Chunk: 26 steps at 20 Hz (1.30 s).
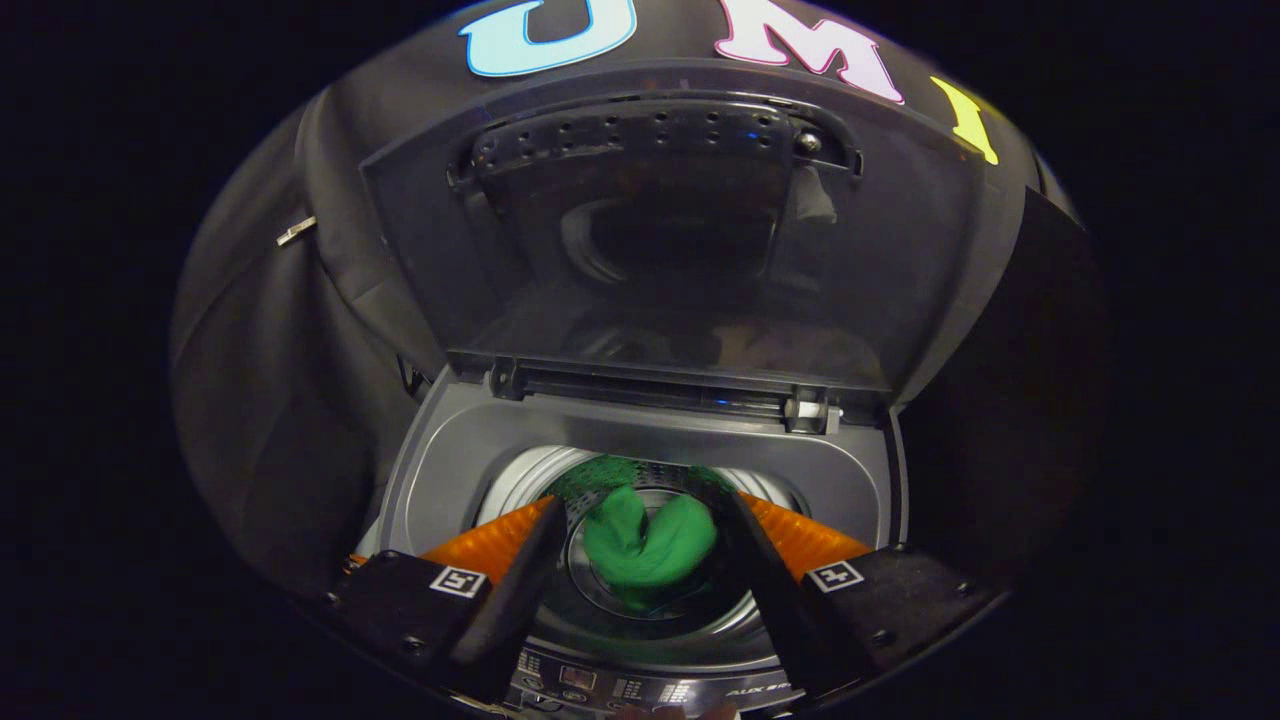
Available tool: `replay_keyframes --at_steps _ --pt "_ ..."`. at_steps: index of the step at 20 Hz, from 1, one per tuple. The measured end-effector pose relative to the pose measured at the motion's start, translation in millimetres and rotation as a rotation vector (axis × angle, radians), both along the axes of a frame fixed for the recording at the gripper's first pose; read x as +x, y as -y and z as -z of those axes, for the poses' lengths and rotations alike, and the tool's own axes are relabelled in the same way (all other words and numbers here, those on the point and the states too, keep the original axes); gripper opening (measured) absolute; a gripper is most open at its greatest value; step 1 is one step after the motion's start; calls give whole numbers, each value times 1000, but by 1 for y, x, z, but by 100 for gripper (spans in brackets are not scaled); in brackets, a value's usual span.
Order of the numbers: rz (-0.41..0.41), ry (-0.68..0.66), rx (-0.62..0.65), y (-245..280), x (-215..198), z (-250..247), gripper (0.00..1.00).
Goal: Put the clothes into the washing machine and then close the washing machine lid.
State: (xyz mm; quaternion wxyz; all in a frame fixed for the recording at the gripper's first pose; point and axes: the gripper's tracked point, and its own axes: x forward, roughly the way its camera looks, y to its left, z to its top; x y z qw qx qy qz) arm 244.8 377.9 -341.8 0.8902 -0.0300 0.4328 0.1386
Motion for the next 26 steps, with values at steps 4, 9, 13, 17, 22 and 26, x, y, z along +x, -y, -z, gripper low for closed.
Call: replay_keyframes --at_steps 4,9,13,17,22,26 --pt "12 130 31 6 6 -32 100" --pt "43 366 110 10 20 -106 100" --pt "39 566 152 11 27 -181 100" --pt "47 671 172 7 45 -240 99" --pt "59 677 118 -3 92 -270 99" --pt "50 621 41 -22 126 -258 100"
